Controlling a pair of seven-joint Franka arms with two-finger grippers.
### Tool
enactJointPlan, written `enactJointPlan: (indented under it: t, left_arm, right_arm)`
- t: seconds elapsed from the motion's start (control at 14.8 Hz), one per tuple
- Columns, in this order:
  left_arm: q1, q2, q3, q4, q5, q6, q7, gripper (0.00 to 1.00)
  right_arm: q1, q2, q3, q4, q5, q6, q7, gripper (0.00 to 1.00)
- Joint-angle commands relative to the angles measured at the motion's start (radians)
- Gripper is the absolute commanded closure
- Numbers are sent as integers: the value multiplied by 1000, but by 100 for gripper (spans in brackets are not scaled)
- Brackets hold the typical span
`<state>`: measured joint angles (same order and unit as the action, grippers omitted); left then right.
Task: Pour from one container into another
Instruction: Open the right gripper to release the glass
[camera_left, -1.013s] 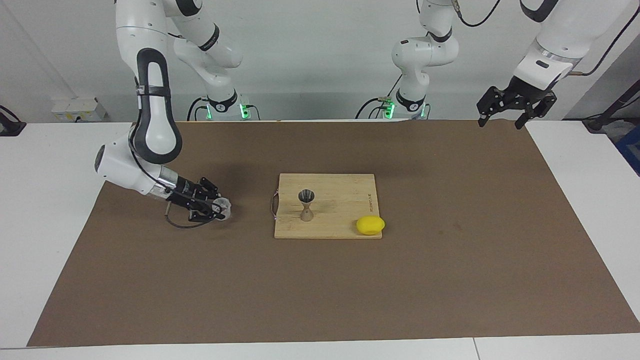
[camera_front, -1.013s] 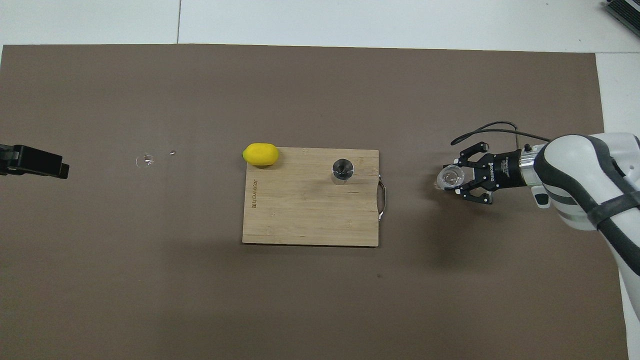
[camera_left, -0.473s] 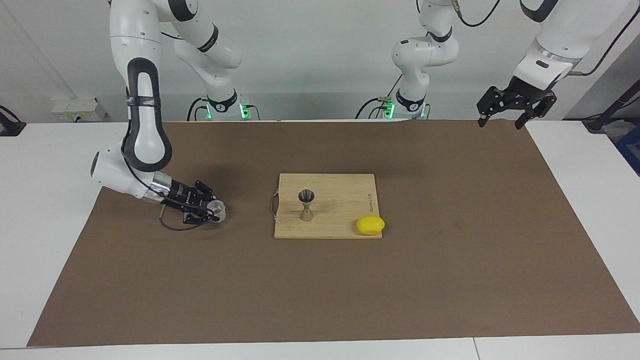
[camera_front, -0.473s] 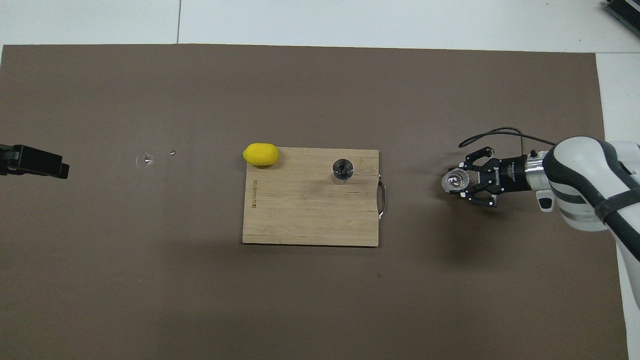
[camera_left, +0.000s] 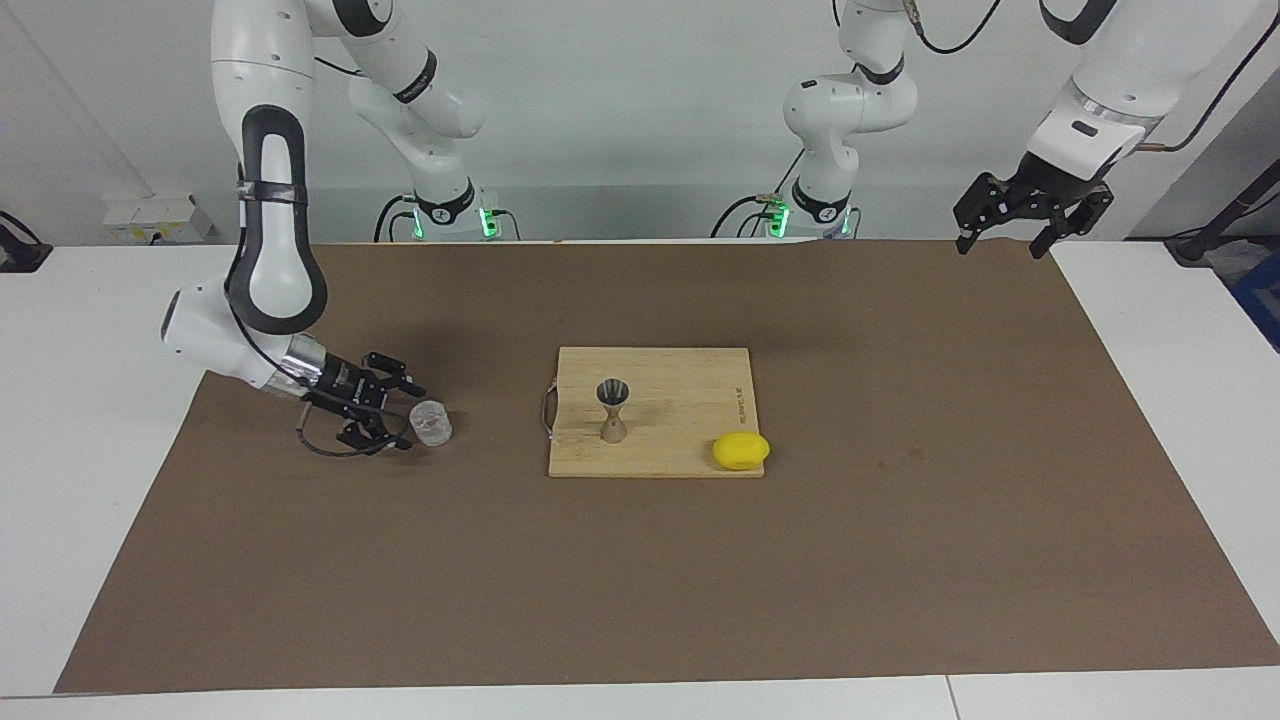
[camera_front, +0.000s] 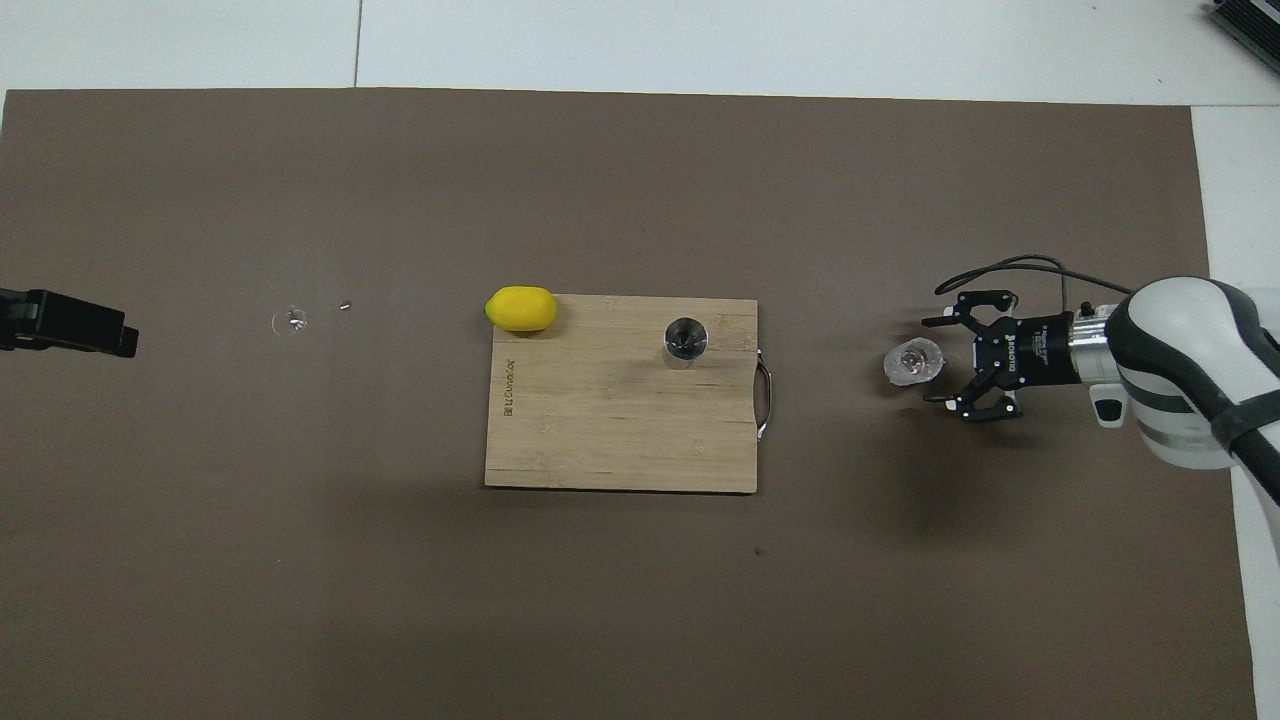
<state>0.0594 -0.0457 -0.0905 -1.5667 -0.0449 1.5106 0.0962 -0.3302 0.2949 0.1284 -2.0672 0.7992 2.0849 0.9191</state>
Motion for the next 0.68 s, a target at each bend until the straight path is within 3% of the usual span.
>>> enactJointPlan:
  t: [0.0,0.34,0.61]
  left_arm:
    - [5,-26,2,-30,-12,3,0,0]
    - [5,-26,2,-30,-12,3,0,0]
    - [5,-26,2,-30,-12,3,0,0]
  right_arm:
    - [-21,-69,8,-31,-64,12,-19,0]
    - [66,-158,14,-14,-314,1,-43,0]
    - [206,-187,16,21,-498,-2,-173,0]
